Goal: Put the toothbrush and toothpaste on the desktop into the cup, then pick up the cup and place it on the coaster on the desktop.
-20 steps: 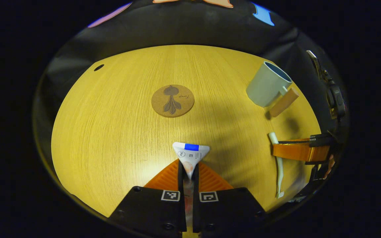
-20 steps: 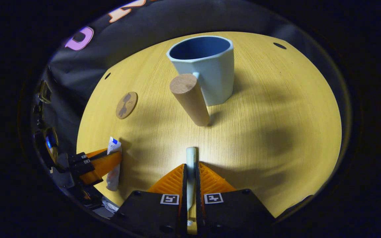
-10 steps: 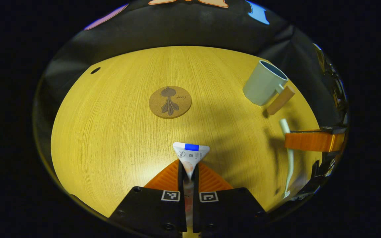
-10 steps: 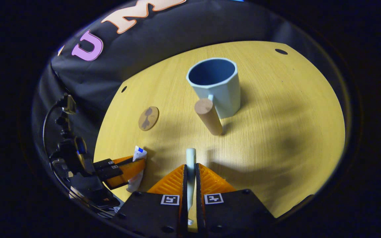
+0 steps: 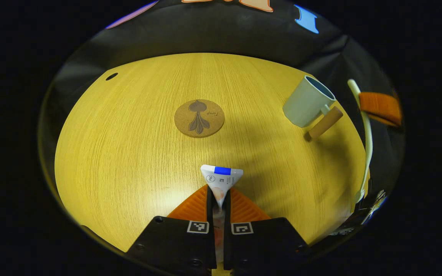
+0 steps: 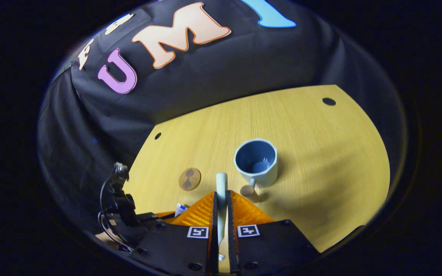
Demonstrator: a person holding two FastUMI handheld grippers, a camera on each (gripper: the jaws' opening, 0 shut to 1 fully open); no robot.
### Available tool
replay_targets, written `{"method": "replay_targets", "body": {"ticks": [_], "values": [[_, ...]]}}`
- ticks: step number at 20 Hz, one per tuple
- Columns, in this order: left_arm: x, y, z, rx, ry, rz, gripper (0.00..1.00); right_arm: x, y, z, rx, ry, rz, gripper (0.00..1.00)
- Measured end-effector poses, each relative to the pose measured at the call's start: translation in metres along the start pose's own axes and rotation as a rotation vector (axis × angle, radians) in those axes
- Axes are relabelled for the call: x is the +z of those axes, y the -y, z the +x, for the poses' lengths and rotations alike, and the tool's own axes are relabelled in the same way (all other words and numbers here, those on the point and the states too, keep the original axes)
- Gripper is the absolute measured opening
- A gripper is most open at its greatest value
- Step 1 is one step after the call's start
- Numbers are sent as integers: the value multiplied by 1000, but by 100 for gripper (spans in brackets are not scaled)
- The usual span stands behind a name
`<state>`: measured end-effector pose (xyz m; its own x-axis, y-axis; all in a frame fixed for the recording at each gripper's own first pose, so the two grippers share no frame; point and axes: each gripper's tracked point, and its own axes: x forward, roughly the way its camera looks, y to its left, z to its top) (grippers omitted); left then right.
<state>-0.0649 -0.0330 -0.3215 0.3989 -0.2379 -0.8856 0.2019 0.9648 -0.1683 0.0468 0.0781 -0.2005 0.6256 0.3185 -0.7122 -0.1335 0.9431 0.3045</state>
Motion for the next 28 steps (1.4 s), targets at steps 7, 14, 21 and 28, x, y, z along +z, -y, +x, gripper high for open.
{"method": "replay_targets", "body": {"ticks": [7, 14, 21, 28], "values": [[1, 0, 0, -14, 11, -24, 7, 87, 3, 7, -18, 211, 2, 13], [3, 0, -3, -57, 15, -94, 7, 149, 23, 15, -74, 443, -19, 13], [3, -1, -2, -55, 17, -99, 7, 153, 37, 42, -131, 474, -105, 13], [4, -1, -3, -63, 21, -101, 7, 136, 33, 59, -163, 445, -170, 13]]}}
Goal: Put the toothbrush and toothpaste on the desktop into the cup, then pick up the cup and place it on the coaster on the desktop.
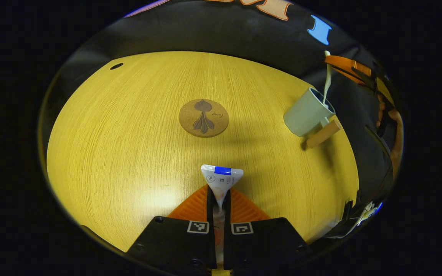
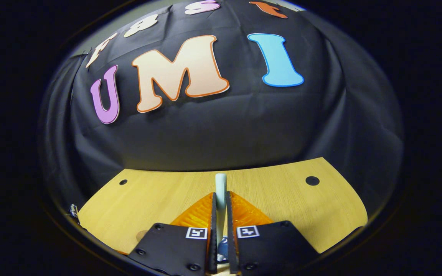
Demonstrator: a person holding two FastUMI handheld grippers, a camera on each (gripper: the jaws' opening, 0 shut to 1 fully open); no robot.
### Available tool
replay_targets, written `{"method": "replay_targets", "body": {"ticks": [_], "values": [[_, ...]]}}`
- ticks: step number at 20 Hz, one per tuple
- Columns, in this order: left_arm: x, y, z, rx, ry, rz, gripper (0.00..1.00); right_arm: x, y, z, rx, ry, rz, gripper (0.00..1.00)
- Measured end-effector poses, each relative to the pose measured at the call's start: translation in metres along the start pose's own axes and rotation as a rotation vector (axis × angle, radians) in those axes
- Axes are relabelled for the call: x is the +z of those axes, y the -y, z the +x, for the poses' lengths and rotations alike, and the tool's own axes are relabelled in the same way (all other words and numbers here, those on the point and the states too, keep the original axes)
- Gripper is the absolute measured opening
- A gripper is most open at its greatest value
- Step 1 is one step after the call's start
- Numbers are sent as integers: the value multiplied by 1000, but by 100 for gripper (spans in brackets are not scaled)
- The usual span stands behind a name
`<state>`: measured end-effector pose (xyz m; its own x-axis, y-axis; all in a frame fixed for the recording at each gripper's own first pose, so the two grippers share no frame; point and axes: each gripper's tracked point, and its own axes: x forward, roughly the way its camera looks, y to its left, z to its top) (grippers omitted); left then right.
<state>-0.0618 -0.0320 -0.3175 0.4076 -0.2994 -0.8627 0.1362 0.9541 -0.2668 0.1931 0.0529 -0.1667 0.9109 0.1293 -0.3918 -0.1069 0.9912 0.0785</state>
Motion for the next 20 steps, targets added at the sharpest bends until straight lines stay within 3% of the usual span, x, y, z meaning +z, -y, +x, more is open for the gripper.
{"method": "replay_targets", "body": {"ticks": [1, 4, 7, 10, 11, 14, 18, 19, 20], "values": [[-1, 0, 0, -2, 1, -1, 7, -3, 0, -2, -3, -5, -5, 25], [0, 0, 0, -6, 2, 0, 7, -2, -4, -12, 13, -3, 4, 39], [0, 1, 0, -3, 3, 4, 7, -9, -3, -27, 20, -20, 4, 98], [1, 0, 0, 12, 8, 6, 7, -22, 3, -50, 19, -36, 3, 96], [2, 1, -1, 18, 11, 5, 7, -27, 6, -58, 21, -43, -1, 90], [6, 12, -4, -14, 21, 30, 6, -40, 27, -75, 0, -60, -20, 96], [37, 44, -16, -76, 144, 105, 5, -54, 49, -98, -9, -101, 79, 96], [45, 50, -21, -89, 172, 121, 5, -54, 51, -103, -10, -103, 109, 92], [54, 57, -24, -100, 207, 132, 5, -55, 55, -107, -18, -101, 120, 96]]}}
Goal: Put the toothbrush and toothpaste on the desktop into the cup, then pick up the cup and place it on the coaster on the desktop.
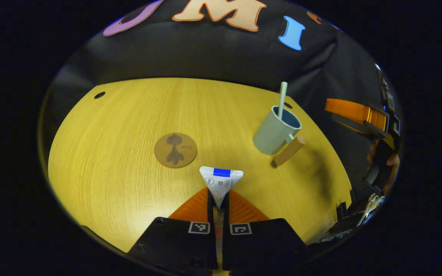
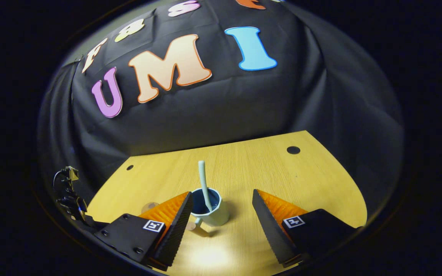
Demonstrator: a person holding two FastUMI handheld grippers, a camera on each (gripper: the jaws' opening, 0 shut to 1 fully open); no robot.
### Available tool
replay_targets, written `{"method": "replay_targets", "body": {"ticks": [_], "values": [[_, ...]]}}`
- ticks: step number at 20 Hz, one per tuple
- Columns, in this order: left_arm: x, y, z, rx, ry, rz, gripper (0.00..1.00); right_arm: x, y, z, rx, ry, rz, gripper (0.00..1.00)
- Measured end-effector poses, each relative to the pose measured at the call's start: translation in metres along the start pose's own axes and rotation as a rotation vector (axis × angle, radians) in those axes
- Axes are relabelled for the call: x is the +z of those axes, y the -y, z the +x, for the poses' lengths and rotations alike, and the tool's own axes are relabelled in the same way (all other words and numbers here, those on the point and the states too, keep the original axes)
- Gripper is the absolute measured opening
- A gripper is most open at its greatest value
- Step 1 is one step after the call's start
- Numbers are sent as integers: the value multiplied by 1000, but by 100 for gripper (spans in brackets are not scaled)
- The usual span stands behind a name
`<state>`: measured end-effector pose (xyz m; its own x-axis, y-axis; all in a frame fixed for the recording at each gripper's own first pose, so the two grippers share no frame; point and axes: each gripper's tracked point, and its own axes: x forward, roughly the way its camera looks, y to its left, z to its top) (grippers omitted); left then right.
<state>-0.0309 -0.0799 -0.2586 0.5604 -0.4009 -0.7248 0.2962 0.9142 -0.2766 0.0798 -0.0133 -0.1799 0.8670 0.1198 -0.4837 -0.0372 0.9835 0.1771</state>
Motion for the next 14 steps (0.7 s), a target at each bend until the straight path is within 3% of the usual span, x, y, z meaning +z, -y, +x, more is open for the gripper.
{"method": "replay_targets", "body": {"ticks": [4, 9, 14], "values": [[47, 27, -5, -54, 158, 9, 4, -8, 10, -14, -3, -12, -18, 96], [89, 53, -2, -99, 242, 26, 4, -22, 20, -31, -3, -39, -16, 96], [154, 92, 2, -161, 406, 69, 4, -43, 34, -50, -8, -83, -10, 96]]}}
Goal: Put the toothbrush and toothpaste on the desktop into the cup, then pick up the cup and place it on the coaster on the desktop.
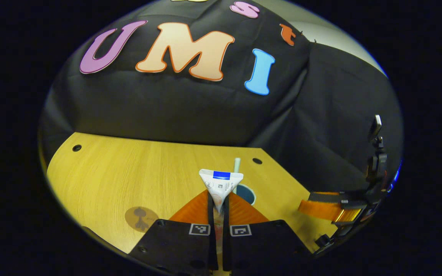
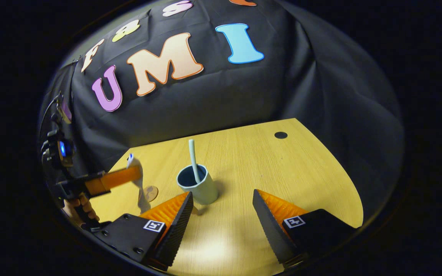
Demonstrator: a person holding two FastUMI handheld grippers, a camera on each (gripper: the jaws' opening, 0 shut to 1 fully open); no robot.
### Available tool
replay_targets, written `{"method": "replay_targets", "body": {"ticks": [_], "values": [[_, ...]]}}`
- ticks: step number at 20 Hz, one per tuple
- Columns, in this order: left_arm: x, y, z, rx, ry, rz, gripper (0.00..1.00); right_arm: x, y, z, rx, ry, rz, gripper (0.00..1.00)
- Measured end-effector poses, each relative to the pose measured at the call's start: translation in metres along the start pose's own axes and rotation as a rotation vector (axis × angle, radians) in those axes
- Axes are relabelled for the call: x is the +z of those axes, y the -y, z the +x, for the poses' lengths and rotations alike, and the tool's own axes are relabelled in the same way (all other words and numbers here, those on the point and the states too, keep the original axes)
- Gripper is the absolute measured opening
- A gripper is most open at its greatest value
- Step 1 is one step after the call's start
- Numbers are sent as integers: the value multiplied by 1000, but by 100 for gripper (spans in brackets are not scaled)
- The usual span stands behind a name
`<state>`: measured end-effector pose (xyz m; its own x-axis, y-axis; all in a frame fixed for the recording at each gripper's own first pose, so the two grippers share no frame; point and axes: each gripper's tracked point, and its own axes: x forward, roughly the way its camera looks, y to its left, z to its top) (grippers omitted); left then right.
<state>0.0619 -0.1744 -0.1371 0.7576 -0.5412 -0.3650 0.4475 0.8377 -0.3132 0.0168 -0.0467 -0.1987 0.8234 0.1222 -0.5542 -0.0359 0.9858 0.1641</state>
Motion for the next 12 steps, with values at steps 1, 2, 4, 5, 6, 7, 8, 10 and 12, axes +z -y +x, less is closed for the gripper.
{"method": "replay_targets", "body": {"ticks": [1, 2, 4, 5, 6, 7, 8, 10, 12], "values": [[13, 6, 7, -12, 29, 2, 4, -4, 2, -3, 1, -9, 14, 96], [25, 11, 14, -14, 63, 7, 4, -9, 4, -7, 1, -16, 26, 96], [46, 22, 29, -31, 125, 38, 4, -18, 7, -12, -1, -31, 28, 96], [49, 29, 36, -43, 141, 51, 4, -22, 11, -15, -5, -40, 24, 96], [51, 36, 44, -55, 143, 62, 4, -32, 17, -12, -7, -47, 23, 96], [51, 41, 52, -63, 143, 69, 4, -35, 21, -14, -9, -53, 27, 96], [49, 44, 60, -64, 143, 75, 4, -38, 24, -15, -12, -57, 33, 96], [46, 45, 73, -49, 136, 84, 7, -42, 31, -19, -18, -65, 43, 96], [42, 45, 82, -35, 138, 79, 4, -45, 37, -20, -23, -75, 48, 96]]}}
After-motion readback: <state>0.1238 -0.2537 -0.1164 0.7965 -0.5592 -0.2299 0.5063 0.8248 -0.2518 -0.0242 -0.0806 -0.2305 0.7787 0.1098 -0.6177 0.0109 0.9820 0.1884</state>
